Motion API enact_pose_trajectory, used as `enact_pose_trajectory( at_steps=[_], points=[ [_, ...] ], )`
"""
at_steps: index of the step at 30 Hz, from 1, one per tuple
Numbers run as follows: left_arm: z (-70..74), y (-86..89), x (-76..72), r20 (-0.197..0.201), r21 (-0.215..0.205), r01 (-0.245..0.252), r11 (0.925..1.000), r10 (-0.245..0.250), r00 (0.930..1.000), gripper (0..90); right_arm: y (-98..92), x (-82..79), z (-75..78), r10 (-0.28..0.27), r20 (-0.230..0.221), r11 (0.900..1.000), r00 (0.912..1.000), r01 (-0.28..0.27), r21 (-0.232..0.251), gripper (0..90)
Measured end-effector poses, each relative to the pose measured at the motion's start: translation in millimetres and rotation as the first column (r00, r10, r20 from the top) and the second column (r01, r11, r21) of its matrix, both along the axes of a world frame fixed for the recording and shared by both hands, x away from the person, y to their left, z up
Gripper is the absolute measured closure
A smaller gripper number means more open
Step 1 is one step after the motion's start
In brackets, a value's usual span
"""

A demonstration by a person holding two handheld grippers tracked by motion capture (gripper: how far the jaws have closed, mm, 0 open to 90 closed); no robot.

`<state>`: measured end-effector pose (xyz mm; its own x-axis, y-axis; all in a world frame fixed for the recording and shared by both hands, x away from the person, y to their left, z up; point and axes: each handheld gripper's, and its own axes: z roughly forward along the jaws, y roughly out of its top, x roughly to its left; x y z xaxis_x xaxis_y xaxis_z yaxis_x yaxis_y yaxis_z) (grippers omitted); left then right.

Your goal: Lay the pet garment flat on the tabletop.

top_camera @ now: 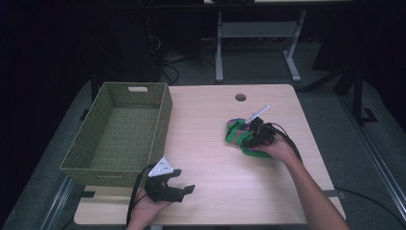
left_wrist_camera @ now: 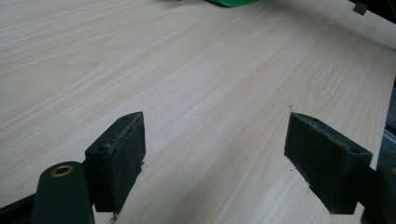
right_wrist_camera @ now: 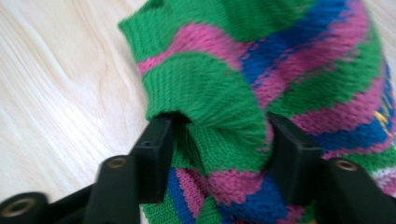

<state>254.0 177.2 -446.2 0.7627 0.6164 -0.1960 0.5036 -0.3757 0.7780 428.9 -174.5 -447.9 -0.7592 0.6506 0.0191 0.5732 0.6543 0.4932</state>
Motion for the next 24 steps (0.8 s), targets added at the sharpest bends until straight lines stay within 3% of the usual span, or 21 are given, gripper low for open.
enact_pose_trajectory(
  at_steps=[2,4,7,9,13,14,15,18,24],
  points=[
    [0.1,0.4,0.0,0.002,-0.004,-0.002,1.0000,0.002,1.0000,20.2,7.1,-5.0,-1.6,0.037,0.064,0.996,0.9973,-0.032,-0.081,45.3],
    [0.2,0.5,-0.1,0.002,-0.005,-0.003,1.0000,0.003,1.0000,20.2,9.2,-6.3,-1.4,0.036,0.078,0.995,0.9963,-0.029,-0.096,49.6],
    [0.8,0.4,-0.6,0.004,-0.003,-0.003,1.0000,0.003,1.0000,20.2,10.9,-8.3,0.2,0.034,0.120,0.990,0.9922,-0.017,-0.143,67.0],
    [0.9,0.6,-0.8,0.005,-0.003,-0.004,1.0000,0.004,1.0000,20.2,10.7,-7.1,1.2,0.026,0.114,0.990,0.9932,-0.010,-0.141,71.3],
    [0.4,1.6,0.1,0.002,-0.009,-0.006,0.9999,0.006,1.0000,20.2,3.2,-3.6,11.4,-0.033,0.087,0.998,0.9957,0.038,-0.057,74.7],
    [0.0,1.9,1.1,-0.002,-0.008,-0.006,0.9999,0.006,1.0000,20.3,-5.6,-1.7,19.5,-0.061,0.070,0.998,0.9957,0.061,0.011,74.7],
    [0.0,1.9,1.1,-0.002,-0.008,-0.006,0.9999,0.006,1.0000,20.2,-5.6,-1.7,19.5,-0.061,0.070,0.998,0.9957,0.061,0.011,74.7],
    [0.1,1.6,1.4,0.000,-0.006,-0.006,1.0000,0.006,1.0000,20.2,-21.2,-3.1,35.3,-0.103,0.059,0.988,0.9930,0.095,0.124,74.7],
    [0.8,1.3,0.7,0.001,-0.007,-0.009,0.9999,0.009,1.0000,20.3,-30.5,-13.7,49.1,-0.096,0.037,0.977,0.9947,0.088,0.192,74.6]
  ],
)
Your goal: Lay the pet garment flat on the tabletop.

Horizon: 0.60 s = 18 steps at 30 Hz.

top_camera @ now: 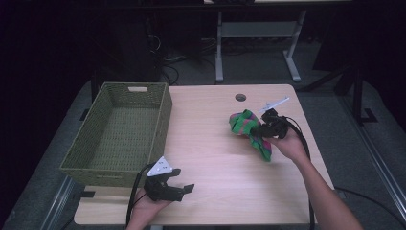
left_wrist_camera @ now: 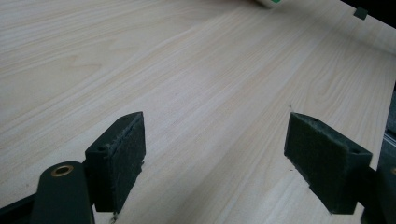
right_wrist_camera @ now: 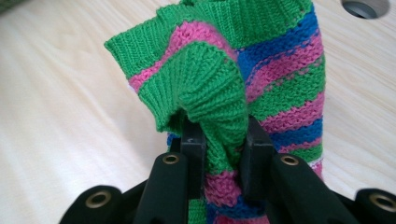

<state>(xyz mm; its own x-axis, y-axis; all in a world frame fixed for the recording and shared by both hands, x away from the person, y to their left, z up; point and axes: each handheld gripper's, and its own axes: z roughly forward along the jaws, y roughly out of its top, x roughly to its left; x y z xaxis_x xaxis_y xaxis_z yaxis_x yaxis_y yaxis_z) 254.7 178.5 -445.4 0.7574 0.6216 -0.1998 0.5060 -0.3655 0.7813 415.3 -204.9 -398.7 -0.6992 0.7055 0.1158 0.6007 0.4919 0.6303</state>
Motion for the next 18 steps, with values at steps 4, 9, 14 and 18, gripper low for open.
enact_pose_trajectory(
  at_steps=[4,9,14,18],
  points=[
    [-0.3,-0.8,-0.7,0.000,0.001,0.002,1.0000,-0.002,1.0000,20.2,-1.4,-8.6,9.7,0.022,0.005,0.999,0.9997,-0.022,0.034,74.6],
    [-0.4,-0.5,-0.2,-0.007,-0.004,0.002,1.0000,-0.002,1.0000,20.2,-1.8,-20.6,18.5,0.041,0.020,0.997,0.9990,-0.042,0.060,74.5],
    [-0.5,-1.2,-0.5,-0.006,-0.010,-0.004,0.9999,0.004,1.0000,20.2,-2.1,-42.6,26.6,0.068,0.036,0.993,0.9971,-0.071,0.097,74.5],
    [-0.4,-1.9,-0.7,-0.007,-0.013,-0.006,0.9999,0.006,1.0000,20.2,-2.6,-52.0,29.1,0.073,0.043,0.990,0.9964,-0.077,0.115,74.3]
  ],
)
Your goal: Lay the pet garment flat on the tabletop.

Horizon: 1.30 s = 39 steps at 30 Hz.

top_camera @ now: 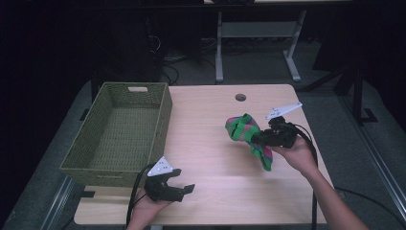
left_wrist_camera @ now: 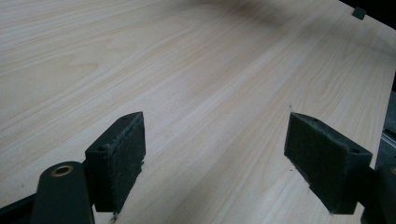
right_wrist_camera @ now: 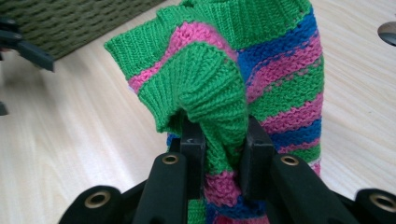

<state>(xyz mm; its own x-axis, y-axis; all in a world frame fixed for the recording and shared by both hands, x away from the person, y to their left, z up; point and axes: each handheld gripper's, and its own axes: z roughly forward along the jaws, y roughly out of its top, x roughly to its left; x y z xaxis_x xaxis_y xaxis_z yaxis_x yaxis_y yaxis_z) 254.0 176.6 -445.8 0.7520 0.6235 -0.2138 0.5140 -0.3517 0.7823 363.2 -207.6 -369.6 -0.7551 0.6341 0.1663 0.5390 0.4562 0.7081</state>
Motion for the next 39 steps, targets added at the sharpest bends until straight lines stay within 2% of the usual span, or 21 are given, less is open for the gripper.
enact_pose_trajectory(
  at_steps=[4,9,10,13,17,18,23,24,27,28,30,32,39],
  points=[
    [-0.2,0.2,0.9,0.000,0.008,0.003,1.0000,-0.003,1.0000,20.8,1.7,-12.3,1.9,0.020,0.017,1.000,0.9997,-0.020,-0.005,74.3],
    [0.2,1.1,0.2,-0.001,0.005,0.001,1.0000,0.000,1.0000,20.8,5.9,-25.6,-1.1,0.039,0.014,0.999,0.9991,-0.039,0.012,74.3],
    [0.3,1.2,0.4,-0.002,0.003,0.001,1.0000,-0.001,1.0000,20.8,6.8,-28.4,-3.0,0.048,0.028,0.999,0.9984,-0.049,0.012,74.3],
    [0.1,1.4,0.8,0.000,0.007,0.003,1.0000,-0.003,1.0000,20.8,12.9,-41.4,-10.3,0.068,0.020,0.998,0.9975,-0.068,0.008,74.3],
    [0.4,1.9,0.4,0.003,0.007,0.002,1.0000,-0.002,1.0000,20.8,15.2,-46.7,-15.3,0.079,0.008,0.997,0.9968,-0.079,0.013,74.2],
    [0.6,2.2,0.2,0.002,0.008,0.002,1.0000,-0.002,1.0000,20.8,17.8,-49.8,-18.6,0.081,-0.008,0.997,0.9967,-0.081,0.020,74.2],
    [0.0,2.4,0.7,0.002,-0.002,-0.003,1.0000,0.003,1.0000,20.8,25.0,-56.4,-25.2,0.106,-0.021,0.994,0.9942,-0.106,0.006,73.9],
    [-0.1,2.3,0.6,0.003,0.001,-0.002,1.0000,0.002,1.0000,20.8,28.4,-58.0,-30.3,0.115,-0.042,0.993,0.9925,-0.115,-0.002,73.9],
    [0.2,2.8,0.3,0.002,0.003,-0.001,1.0000,0.001,1.0000,20.8,32.7,-59.0,-37.4,0.119,-0.059,0.993,0.9912,-0.119,-0.004,73.8],
    [0.3,3.6,0.4,0.001,0.003,-0.001,1.0000,0.001,1.0000,20.8,36.9,-59.6,-45.1,0.123,-0.077,0.992,0.9894,-0.124,-0.006,73.6],
    [0.2,3.7,0.6,0.003,0.003,0.000,1.0000,0.000,1.0000,20.7,39.2,-59.6,-49.0,0.127,-0.086,0.992,0.9882,-0.128,-0.008,73.5],
    [-0.2,3.2,0.4,-0.003,0.001,-0.003,1.0000,0.003,1.0000,20.8,43.3,-59.9,-54.8,0.119,-0.115,0.993,0.9862,-0.121,-0.010,73.1],
    [-0.4,2.7,0.0,-0.001,0.001,-0.001,1.0000,0.001,1.0000,20.8,60.4,-67.0,-69.9,0.140,-0.133,0.989,0.9812,-0.146,-0.039,70.2]
  ],
)
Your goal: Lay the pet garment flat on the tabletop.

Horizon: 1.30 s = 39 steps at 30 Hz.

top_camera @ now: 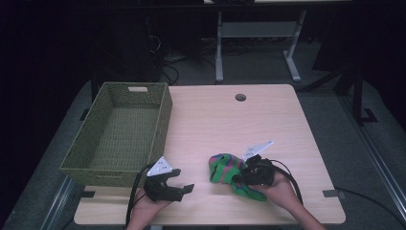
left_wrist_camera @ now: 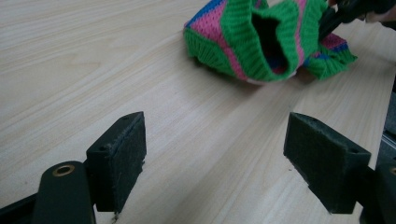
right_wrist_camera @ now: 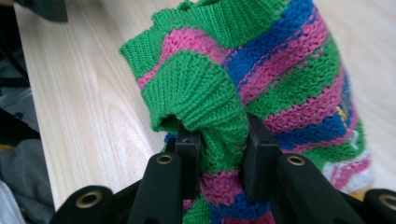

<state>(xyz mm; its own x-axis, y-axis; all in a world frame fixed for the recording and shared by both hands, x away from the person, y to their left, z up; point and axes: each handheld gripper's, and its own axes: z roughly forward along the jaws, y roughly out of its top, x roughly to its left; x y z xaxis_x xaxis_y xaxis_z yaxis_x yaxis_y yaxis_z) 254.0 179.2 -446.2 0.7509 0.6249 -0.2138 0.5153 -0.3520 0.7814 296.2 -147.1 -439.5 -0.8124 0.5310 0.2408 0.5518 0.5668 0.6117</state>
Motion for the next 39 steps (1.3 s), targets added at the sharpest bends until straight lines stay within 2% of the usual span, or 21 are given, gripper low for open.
enact_pose_trajectory(
  at_steps=[3,5,6,7,8,11,14,15,17,20,21,24,25,28,29,30,31,32,35,38,39],
  points=[
    [-0.2,0.0,0.1,-0.002,-0.004,-0.001,1.0000,0.001,1.0000,20.8,6.9,-4.5,-7.5,0.004,-0.018,1.000,0.9998,-0.004,0.001,66.0],
    [-0.6,-0.6,0.4,-0.002,0.002,0.003,1.0000,-0.003,1.0000,20.8,11.3,-8.9,-11.7,0.037,-0.001,0.999,0.9993,-0.037,-0.009,55.7],
    [-0.6,-0.6,0.4,-0.002,0.002,0.003,1.0000,-0.003,1.0000,20.8,11.3,-8.9,-11.7,0.037,-0.001,0.999,0.9993,-0.037,-0.009,55.7],
    [-0.5,-0.8,0.3,-0.004,0.003,0.003,1.0000,-0.003,1.0000,20.8,11.9,-8.9,-11.0,0.053,-0.007,0.999,0.9986,-0.053,-0.003,49.4],
    [-0.5,-0.8,0.3,-0.004,0.004,0.004,1.0000,-0.004,1.0000,20.8,11.9,-8.9,-11.0,0.053,-0.007,0.999,0.9986,-0.053,-0.003,49.4],
    [-0.3,-0.1,0.2,-0.003,0.001,0.002,1.0000,-0.002,1.0000,20.8,10.9,-10.0,-8.4,0.088,-0.008,0.996,0.9961,-0.088,-0.006,40.6],
    [0.2,1.0,0.7,-0.006,-0.003,-0.004,1.0000,0.004,1.0000,20.8,9.1,-11.8,-5.4,0.100,0.009,0.995,0.9949,-0.100,-0.006,39.4],
    [-0.2,0.7,0.7,-0.010,-0.009,-0.008,0.9999,0.008,0.9999,20.7,6.5,-13.3,-2.6,0.095,0.008,0.995,0.9954,-0.095,0.009,37.6],
    [-0.3,0.2,0.6,-0.005,0.001,0.001,1.0000,-0.001,1.0000,20.8,4.3,-14.4,0.9,0.100,0.014,0.995,0.9949,-0.100,0.005,36.8],
    [-0.3,-0.3,0.4,-0.002,0.004,0.003,1.0000,-0.003,1.0000,20.8,3.0,-15.1,5.8,0.104,0.039,0.995,0.9938,-0.104,-0.001,36.6],
    [-0.2,-0.3,0.3,-0.002,0.002,0.002,1.0000,-0.002,1.0000,20.8,2.1,-15.8,12.9,0.096,0.060,0.995,0.9936,-0.096,0.009,37.2],
    [-0.1,-0.2,0.4,-0.003,-0.001,0.000,1.0000,0.000,1.0000,20.7,2.1,-15.6,19.8,0.097,0.080,0.995,0.9920,-0.099,0.018,39.7],
    [-0.1,-0.1,0.6,-0.004,-0.001,0.001,1.0000,-0.001,1.0000,20.8,3.5,-15.5,26.4,0.112,0.100,0.993,0.9886,-0.115,0.020,41.8],
    [-0.3,-0.8,0.7,-0.001,0.000,0.002,1.0000,-0.002,1.0000,20.8,6.0,-14.1,30.8,0.135,0.100,0.990,0.9858,-0.139,0.035,46.2],
    [-0.3,-1.6,0.4,-0.002,0.001,0.004,1.0000,-0.004,1.0000,20.8,10.8,-13.8,33.6,0.164,0.117,0.986,0.9796,-0.167,0.019,50.1],
    [-0.3,-1.6,0.4,-0.002,0.001,0.004,1.0000,-0.004,1.0000,20.8,10.8,-13.8,33.6,0.164,0.117,0.986,0.9796,-0.167,0.019,50.1],
    [-0.4,-1.6,0.4,-0.003,0.001,0.004,1.0000,-0.004,1.0000,20.8,16.9,-13.2,34.9,0.201,0.135,0.979,0.9703,-0.203,0.004,54.7],
    [-0.4,-1.6,0.4,-0.003,0.001,0.004,1.0000,-0.004,1.0000,20.7,16.9,-13.2,34.9,0.201,0.135,0.979,0.9703,-0.203,0.004,54.7],
    [-0.4,-1.1,0.6,-0.003,-0.001,0.004,1.0000,-0.004,1.0000,20.8,26.0,-12.1,35.0,0.229,0.150,0.973,0.9617,-0.230,-0.012,57.7],
    [-0.6,-1.2,0.5,-0.004,-0.001,0.003,1.0000,-0.003,1.0000,20.7,34.4,-8.4,31.0,0.244,0.139,0.969,0.9597,-0.246,-0.009,56.3],
    [-0.4,-1.2,0.3,-0.005,0.002,0.006,1.0000,-0.006,1.0000,20.8,39.5,-4.9,25.0,0.260,0.129,0.966,0.9570,-0.257,-0.035,57.8]
  ],
)
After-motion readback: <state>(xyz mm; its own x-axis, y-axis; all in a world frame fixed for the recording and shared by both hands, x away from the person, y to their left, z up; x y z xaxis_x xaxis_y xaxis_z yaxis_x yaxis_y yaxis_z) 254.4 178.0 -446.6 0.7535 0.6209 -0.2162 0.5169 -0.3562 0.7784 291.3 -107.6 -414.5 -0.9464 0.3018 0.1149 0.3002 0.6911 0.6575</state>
